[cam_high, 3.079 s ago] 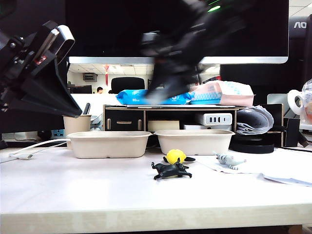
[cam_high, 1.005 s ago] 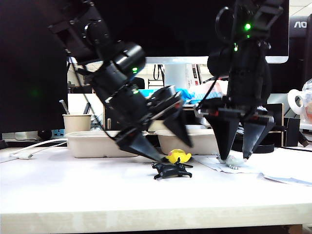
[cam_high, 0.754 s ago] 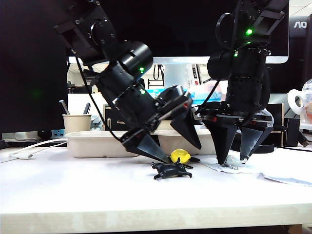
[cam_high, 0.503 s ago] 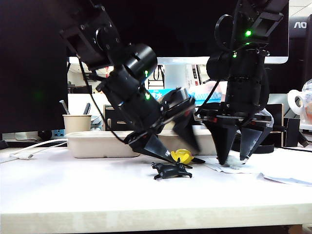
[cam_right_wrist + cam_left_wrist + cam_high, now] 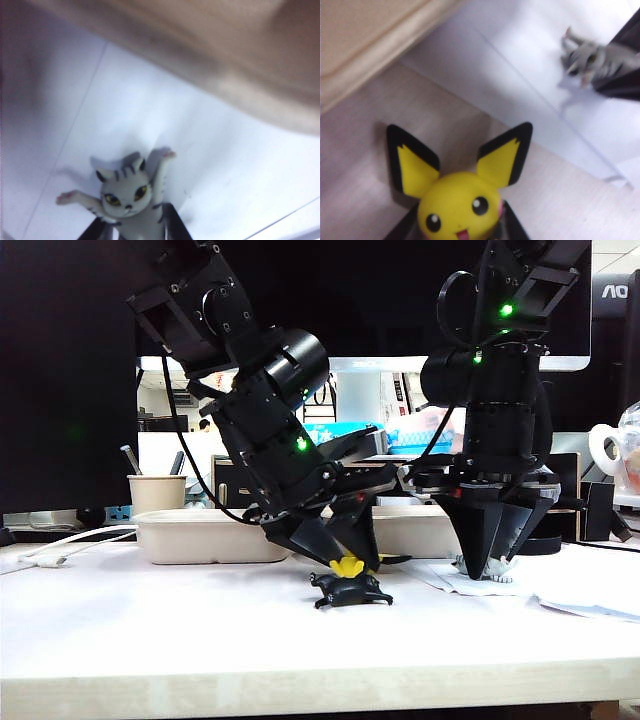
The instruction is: Put the dolls with similar sizes into the same paper box, while dolls with different sizes go into separate paper boxes.
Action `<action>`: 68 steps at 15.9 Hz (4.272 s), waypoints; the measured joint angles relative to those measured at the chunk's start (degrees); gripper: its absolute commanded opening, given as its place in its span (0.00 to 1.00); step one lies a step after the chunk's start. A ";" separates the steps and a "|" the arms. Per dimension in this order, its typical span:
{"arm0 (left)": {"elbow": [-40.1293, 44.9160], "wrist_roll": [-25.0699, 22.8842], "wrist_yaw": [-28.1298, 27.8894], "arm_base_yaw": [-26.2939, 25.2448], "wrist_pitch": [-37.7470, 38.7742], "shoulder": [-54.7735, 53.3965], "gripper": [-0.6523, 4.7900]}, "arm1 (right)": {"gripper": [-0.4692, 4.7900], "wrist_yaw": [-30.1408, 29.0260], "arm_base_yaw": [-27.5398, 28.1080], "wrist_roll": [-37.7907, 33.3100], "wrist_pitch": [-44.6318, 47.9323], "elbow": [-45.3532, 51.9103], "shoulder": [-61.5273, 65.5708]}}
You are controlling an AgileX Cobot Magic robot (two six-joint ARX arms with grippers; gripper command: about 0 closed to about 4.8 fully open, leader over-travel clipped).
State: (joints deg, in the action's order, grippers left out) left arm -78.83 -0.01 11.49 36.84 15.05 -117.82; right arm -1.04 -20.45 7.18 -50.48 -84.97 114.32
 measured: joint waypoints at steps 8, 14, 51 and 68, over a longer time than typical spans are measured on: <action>0.26 -2.40 -5.62 -0.09 6.43 2.99 0.11 | 0.12 -4.00 0.11 -0.52 2.54 0.70 -5.07; 0.79 -6.95 -21.51 -2.36 7.02 18.08 0.11 | 0.12 -10.36 0.07 -1.14 12.28 -2.89 -8.11; 0.26 -8.11 -15.15 -22.71 24.15 40.48 0.90 | 0.20 -15.93 -15.54 27.36 -5.31 -4.04 2.21; 0.28 -8.11 -15.12 -22.73 29.44 40.48 0.90 | 0.46 -11.37 -8.66 20.94 -3.61 -12.90 1.68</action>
State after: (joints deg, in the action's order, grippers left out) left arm -78.54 -8.12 -3.64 14.11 44.49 -77.34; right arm -12.40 -29.10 28.12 -54.08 -97.86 116.01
